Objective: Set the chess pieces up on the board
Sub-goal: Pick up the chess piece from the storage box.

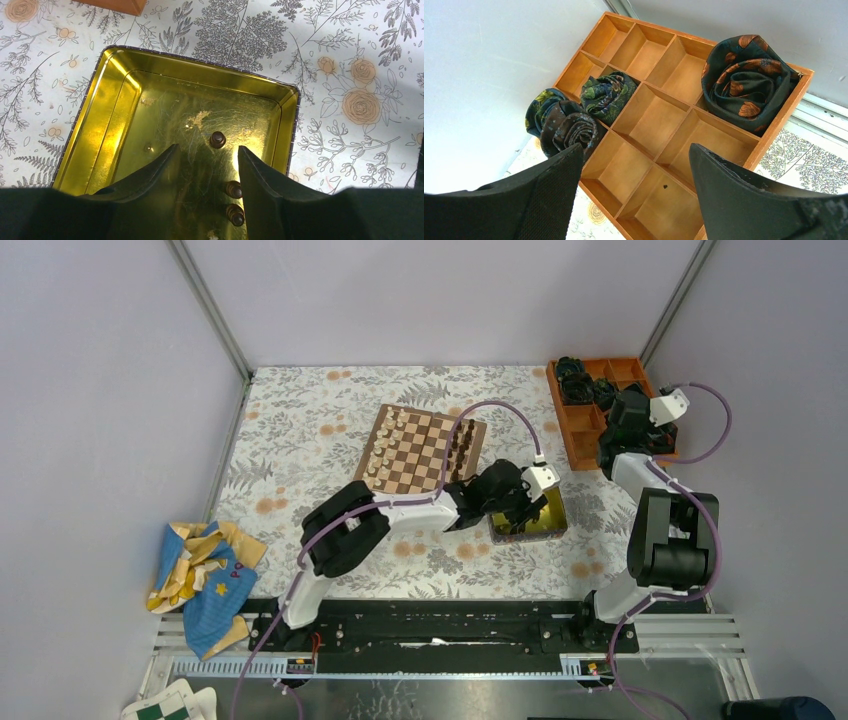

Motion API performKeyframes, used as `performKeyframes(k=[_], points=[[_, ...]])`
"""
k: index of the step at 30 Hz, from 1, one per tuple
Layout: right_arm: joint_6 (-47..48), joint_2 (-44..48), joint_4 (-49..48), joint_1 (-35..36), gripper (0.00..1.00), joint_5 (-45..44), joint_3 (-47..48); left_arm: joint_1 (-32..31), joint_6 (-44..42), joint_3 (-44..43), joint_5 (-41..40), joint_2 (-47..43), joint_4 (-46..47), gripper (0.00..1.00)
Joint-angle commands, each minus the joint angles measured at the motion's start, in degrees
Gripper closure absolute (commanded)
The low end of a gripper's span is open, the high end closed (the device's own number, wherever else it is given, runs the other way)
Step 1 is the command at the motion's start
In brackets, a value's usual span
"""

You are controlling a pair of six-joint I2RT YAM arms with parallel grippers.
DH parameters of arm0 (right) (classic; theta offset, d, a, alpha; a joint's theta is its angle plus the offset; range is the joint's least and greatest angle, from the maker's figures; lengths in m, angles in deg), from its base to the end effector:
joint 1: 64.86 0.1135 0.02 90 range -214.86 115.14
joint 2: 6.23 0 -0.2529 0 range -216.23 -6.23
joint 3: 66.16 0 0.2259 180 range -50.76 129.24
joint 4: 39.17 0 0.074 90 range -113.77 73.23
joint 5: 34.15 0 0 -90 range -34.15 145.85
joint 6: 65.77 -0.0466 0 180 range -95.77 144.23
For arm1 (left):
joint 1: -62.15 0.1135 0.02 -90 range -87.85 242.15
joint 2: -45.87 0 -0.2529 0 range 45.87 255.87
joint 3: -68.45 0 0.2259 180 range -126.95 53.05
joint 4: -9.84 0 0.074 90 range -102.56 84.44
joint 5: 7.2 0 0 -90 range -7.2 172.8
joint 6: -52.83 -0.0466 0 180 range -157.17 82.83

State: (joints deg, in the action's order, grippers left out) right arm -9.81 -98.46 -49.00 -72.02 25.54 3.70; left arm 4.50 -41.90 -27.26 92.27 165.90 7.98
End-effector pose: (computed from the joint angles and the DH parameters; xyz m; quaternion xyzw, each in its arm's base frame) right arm 0.3446 -0.0670 0.2554 0.4180 0.6473 -0.0580 0.6348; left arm 0.2397 -0.3928 0.1865 0.4754 0.7011 -0.2975 0.4404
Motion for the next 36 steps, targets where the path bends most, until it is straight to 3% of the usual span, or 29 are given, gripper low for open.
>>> performKeyframes(k=[1,26,36], points=[[-0.7,-0.7,-3.4,-0.1,0.17,0.5,0.0,1.1,-0.1,-3.2,2.0,2.0,2.3,0.47],[-0.7,-2.9,-4.4,-0.1,0.17,0.7,0.3,1.3,-1.6,-7.4,5.4,7.2,-2.2,0.45],[-0.7,-3.2,-4.5,-0.1,0.17,0.7,0.4,1.3,-1.3,-9.2,4.2,9.6,-1.8,0.50]])
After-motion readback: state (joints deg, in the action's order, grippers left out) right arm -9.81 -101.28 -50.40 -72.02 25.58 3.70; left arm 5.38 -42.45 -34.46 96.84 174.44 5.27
